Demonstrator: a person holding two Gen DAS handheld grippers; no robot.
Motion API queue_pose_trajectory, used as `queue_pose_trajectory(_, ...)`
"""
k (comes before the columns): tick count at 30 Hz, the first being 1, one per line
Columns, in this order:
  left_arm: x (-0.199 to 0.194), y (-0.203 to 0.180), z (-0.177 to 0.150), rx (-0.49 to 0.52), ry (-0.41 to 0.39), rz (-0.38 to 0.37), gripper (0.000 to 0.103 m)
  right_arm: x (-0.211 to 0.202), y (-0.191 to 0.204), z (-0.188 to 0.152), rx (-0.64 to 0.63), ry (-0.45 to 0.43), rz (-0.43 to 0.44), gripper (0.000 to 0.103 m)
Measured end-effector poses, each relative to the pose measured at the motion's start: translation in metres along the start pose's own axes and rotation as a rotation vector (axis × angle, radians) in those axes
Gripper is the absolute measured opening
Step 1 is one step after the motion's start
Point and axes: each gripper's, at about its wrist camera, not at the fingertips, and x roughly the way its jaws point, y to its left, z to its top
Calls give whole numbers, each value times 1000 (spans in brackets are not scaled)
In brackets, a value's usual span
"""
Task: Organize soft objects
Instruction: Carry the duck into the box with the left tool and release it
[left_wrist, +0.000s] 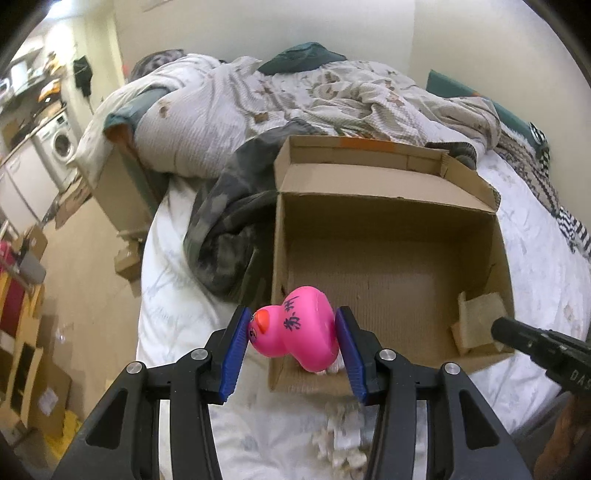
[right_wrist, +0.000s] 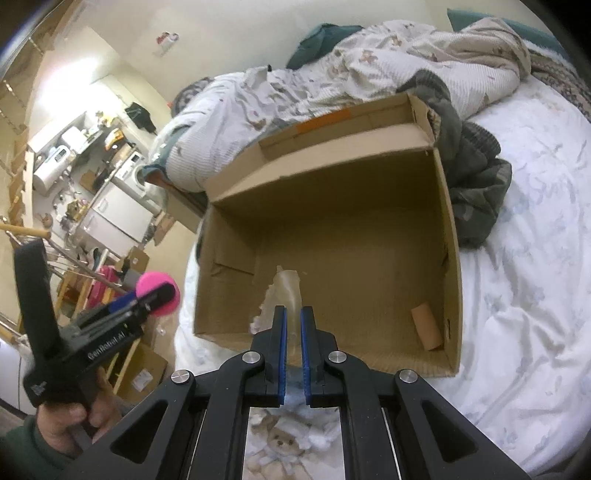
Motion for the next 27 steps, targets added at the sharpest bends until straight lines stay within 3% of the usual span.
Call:
queue_pose_trajectory(7, 35, 0, -8, 2, 16, -27, 44, 28, -11, -4, 15, 61, -50, 9)
queue_pose_trajectory(11, 47, 7, -8, -44, 36, -25, 44, 35, -13, -6, 5, 82, -66, 9)
queue_pose_trajectory(22, 51, -28, -11, 80, 18, -86, 44, 49, -21, -8, 32, 129, -107, 9)
queue_pose_trajectory(27, 64, -33, -16, 107, 73, -77, 44, 47, -27, -8, 31, 136, -128, 9)
